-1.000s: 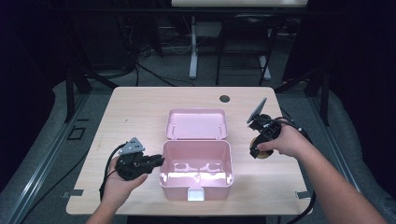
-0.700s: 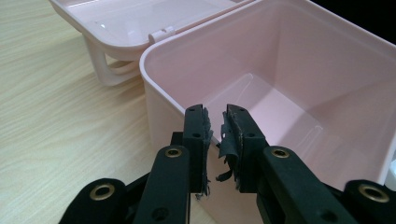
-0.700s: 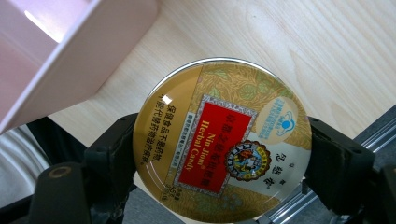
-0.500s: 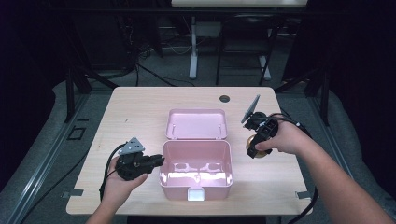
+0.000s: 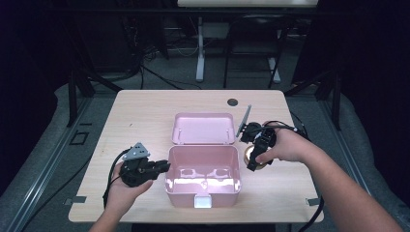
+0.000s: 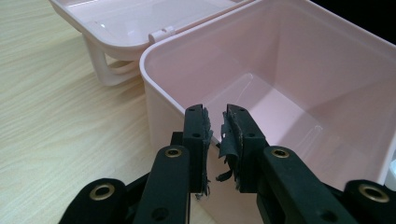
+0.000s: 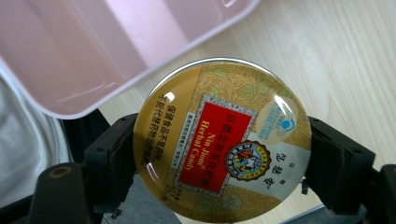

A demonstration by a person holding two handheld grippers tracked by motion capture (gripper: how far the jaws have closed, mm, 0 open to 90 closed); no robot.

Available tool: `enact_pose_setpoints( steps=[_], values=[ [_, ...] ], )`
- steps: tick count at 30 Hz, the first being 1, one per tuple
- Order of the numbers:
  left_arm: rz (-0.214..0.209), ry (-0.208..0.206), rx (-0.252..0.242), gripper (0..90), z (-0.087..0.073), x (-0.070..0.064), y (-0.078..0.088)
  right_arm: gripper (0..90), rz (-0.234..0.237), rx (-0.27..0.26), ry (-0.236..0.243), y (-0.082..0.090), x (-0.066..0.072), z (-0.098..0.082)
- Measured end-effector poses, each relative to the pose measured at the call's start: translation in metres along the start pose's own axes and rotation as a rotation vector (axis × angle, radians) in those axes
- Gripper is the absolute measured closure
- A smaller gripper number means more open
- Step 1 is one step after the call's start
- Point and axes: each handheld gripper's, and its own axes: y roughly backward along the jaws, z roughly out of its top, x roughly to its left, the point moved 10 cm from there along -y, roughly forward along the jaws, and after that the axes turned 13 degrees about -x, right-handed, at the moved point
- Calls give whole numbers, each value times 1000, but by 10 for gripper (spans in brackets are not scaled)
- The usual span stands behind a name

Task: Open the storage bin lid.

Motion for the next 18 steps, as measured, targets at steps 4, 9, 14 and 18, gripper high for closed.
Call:
enact_pose_setpoints(
  steps=[4,9,14,18],
  values=[
    [0,-5,1,785,0,0,0,196,21,-3,51,0,7,5],
    [0,-4,0,785,0,0,0,196,34,-10,137,-4,15,12],
    [3,-1,1,785,0,0,0,196,76,-30,242,-7,27,18],
    [-2,-6,1,785,0,0,0,196,95,-23,299,-8,35,21]
  ],
)
